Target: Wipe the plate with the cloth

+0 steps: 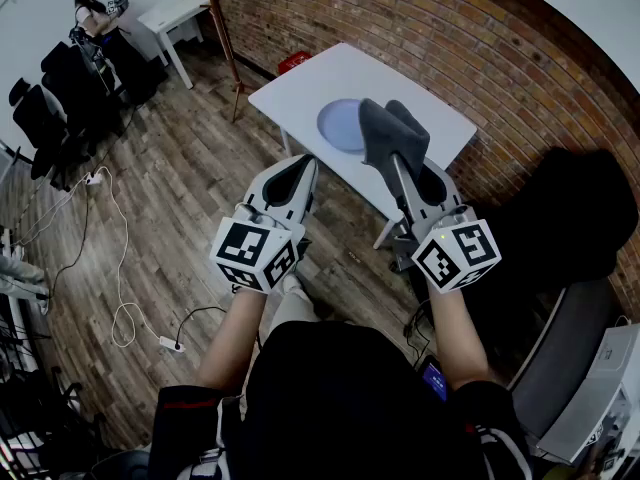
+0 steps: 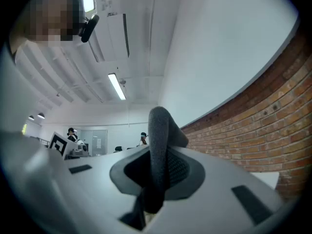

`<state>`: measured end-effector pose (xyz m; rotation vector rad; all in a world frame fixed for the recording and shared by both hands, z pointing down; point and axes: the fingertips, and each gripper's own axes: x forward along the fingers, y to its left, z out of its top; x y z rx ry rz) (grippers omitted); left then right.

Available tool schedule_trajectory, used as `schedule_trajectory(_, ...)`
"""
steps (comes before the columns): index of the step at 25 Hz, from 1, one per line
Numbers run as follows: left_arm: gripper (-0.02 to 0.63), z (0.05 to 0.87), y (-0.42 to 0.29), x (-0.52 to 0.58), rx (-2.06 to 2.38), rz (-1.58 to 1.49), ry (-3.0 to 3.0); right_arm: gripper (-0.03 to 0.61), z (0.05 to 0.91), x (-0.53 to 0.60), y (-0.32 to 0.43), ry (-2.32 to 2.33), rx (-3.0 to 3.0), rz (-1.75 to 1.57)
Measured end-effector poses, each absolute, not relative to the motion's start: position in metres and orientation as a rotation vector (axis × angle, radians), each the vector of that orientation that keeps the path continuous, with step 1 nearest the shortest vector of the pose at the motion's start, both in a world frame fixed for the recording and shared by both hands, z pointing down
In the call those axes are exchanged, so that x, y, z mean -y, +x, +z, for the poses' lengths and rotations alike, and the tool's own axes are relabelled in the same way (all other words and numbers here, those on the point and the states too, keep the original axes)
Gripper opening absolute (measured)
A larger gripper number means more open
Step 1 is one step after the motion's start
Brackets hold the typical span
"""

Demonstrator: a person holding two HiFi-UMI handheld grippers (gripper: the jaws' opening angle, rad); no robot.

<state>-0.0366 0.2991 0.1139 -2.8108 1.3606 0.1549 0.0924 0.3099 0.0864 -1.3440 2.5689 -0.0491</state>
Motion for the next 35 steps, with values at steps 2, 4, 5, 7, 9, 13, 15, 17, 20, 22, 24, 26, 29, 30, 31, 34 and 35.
schedule_trajectory(2,0.018,0.115,-0.036,-0.298,-1.364,0.155,-2.808,0.054,0.088,-0.308,0.094,-1.339,-2.567,-0.056)
schedule_trajectory(4,0.018,0.116,-0.035,-0.297,-1.367,0.155,-2.806,0.054,0.089,-0.306,0.096,-1.335,-2.561,-0.068)
schedule_trajectory(5,0.018,0.117,-0.035,-0.296,-1.369,0.156,-2.807,0.054,0.089,-0.305,0.097,-1.333,-2.559,-0.074)
schedule_trajectory(7,0.018,0.118,-0.035,-0.295,-1.375,0.156,-2.808,0.054,0.09,-0.303,0.097,-1.33,-2.559,-0.078)
schedule_trajectory(9,0.018,0.119,-0.036,-0.292,-1.38,0.156,-2.809,0.054,0.092,-0.301,0.096,-1.329,-2.568,-0.075)
schedule_trajectory(13,0.018,0.12,-0.035,-0.281,-1.385,0.161,-2.814,0.054,0.094,-0.292,0.093,-1.337,-2.588,-0.059)
schedule_trajectory(15,0.018,0.123,-0.035,-0.275,-1.388,0.159,-2.822,0.054,0.096,-0.286,0.093,-1.341,-2.588,-0.066)
schedule_trajectory(17,0.018,0.124,-0.035,-0.267,-1.385,0.156,-2.829,0.054,0.096,-0.279,0.093,-1.347,-2.59,-0.067)
schedule_trajectory(20,0.018,0.123,-0.037,-0.254,-1.38,0.163,-2.835,0.054,0.093,-0.268,0.09,-1.353,-2.591,-0.058)
schedule_trajectory(22,0.018,0.124,-0.039,-0.245,-1.379,0.165,-2.84,0.054,0.093,-0.258,0.089,-1.359,-2.591,-0.058)
schedule_trajectory(24,0.018,0.126,-0.041,-0.234,-1.381,0.16,-2.847,0.054,0.095,-0.248,0.087,-1.364,-2.59,-0.066)
schedule_trajectory(26,0.018,0.128,-0.044,-0.222,-1.384,0.159,-2.855,0.054,0.098,-0.236,0.085,-1.368,-2.588,-0.076)
schedule_trajectory(29,0.018,0.129,-0.049,-0.202,-1.379,0.159,-2.864,0.054,0.098,-0.216,0.079,-1.373,-2.59,-0.08)
schedule_trajectory(30,0.018,0.129,-0.051,-0.195,-1.375,0.156,-2.866,0.054,0.098,-0.21,0.077,-1.375,-2.589,-0.081)
schedule_trajectory(31,0.018,0.13,-0.053,-0.189,-1.371,0.153,-2.869,0.054,0.097,-0.203,0.074,-1.378,-2.589,-0.083)
schedule_trajectory(34,0.018,0.129,-0.059,-0.168,-1.362,0.15,-2.879,0.054,0.094,-0.183,0.067,-1.386,-2.587,-0.084)
schedule_trajectory(35,0.018,0.127,-0.062,-0.162,-1.357,0.152,-2.884,0.054,0.093,-0.177,0.064,-1.39,-2.585,-0.083)
